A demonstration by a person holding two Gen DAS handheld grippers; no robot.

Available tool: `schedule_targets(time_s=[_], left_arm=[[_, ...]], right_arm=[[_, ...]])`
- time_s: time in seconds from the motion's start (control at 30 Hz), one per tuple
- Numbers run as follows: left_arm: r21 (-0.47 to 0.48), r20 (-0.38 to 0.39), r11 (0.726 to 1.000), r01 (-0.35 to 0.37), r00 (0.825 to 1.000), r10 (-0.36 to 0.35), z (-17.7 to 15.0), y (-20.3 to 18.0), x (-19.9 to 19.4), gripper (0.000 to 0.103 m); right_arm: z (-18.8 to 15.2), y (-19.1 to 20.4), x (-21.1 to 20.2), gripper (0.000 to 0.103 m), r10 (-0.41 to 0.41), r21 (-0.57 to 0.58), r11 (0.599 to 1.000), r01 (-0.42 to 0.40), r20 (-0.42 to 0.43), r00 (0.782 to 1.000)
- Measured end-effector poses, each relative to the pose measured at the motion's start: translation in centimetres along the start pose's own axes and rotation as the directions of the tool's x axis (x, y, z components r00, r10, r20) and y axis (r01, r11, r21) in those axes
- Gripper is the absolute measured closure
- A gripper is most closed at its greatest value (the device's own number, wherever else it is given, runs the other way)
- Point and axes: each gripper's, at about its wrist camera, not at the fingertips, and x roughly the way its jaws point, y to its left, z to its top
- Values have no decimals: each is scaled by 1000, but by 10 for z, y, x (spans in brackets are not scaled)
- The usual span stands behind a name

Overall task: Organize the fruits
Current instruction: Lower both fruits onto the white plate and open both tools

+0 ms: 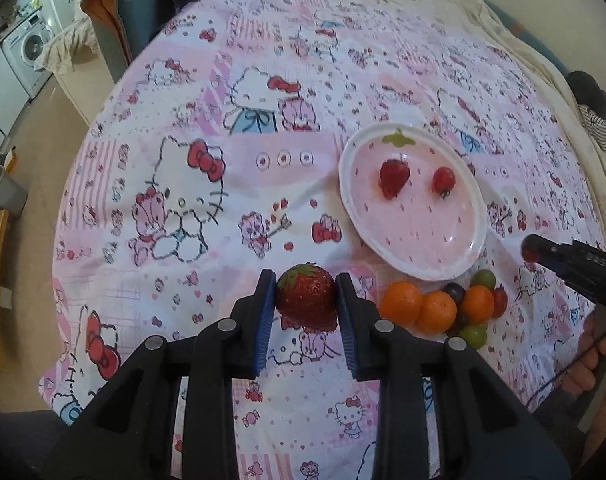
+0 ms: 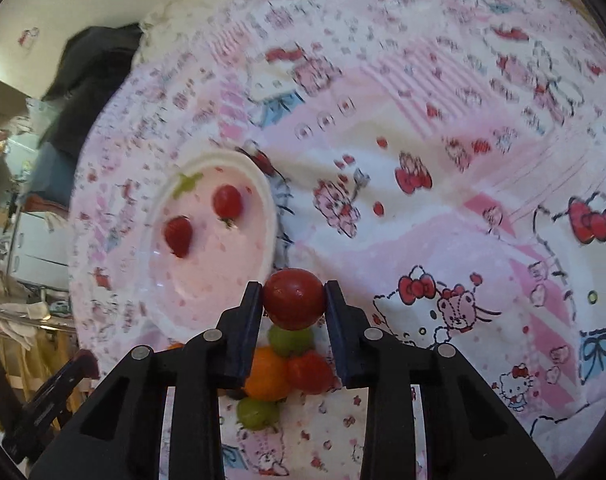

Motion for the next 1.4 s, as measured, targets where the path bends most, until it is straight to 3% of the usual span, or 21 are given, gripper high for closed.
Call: schedule_targets(time_s=[0.23,0.43,0.67,0.93,1.4], left_arm=[[106,58,993,52,997,-58,30,-22,-11,77],[172,76,985,30,996,-44,61,-48,4,77],[236,41,972,15,999,-26,75,-73,45,77],[278,-41,959,58,998,-48,67,-92,93,77],[265,-124,962,71,992,-39,56,-87,125,76]], right_arm=[[16,27,-26,70,115,-96,990,-107,83,990],[44,52,-16,70,131,-179,977,-114,89,987],[56,57,23,70,111,-203,973,-106,11,994],[54,54,67,70,96,-185,976,-114,-102,990],[46,43,107,68,89,-108,988,-113,-205,975]])
